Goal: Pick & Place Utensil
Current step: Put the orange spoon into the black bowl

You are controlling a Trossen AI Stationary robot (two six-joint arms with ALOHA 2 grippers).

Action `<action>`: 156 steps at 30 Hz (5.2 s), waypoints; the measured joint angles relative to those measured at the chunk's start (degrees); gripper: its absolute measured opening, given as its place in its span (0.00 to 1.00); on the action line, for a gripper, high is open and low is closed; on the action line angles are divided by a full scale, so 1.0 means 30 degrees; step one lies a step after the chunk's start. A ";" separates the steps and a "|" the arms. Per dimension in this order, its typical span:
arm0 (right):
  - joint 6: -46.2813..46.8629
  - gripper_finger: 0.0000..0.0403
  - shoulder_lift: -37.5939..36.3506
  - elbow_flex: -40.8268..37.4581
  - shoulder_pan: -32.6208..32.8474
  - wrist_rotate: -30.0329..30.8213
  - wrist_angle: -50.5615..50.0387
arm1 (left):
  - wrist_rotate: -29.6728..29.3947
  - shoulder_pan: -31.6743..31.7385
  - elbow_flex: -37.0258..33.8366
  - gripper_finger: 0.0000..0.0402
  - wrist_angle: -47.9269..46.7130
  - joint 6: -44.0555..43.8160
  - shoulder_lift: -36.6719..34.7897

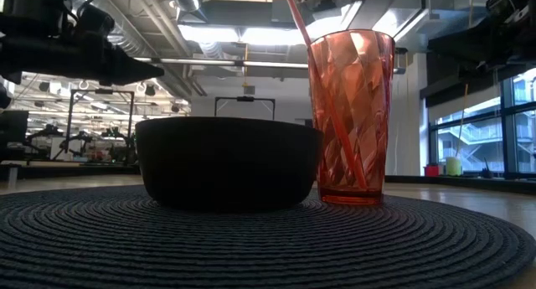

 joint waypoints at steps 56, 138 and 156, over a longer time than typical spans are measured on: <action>-0.3575 0.03 2.9263 2.2188 -1.4702 -1.3816 -1.0307 | -0.0210 -0.0002 0.0000 0.01 0.0029 0.0089 0.0000; -1.6409 0.60 4.4334 3.5539 -1.0349 -1.3332 -1.6609 | -0.2476 0.0000 0.0000 0.01 0.3512 0.7057 0.0001; -1.6157 0.24 4.4355 3.5539 -1.0579 -1.3551 -1.7515 | -0.2476 0.0000 0.0000 0.01 0.3432 0.6985 0.0022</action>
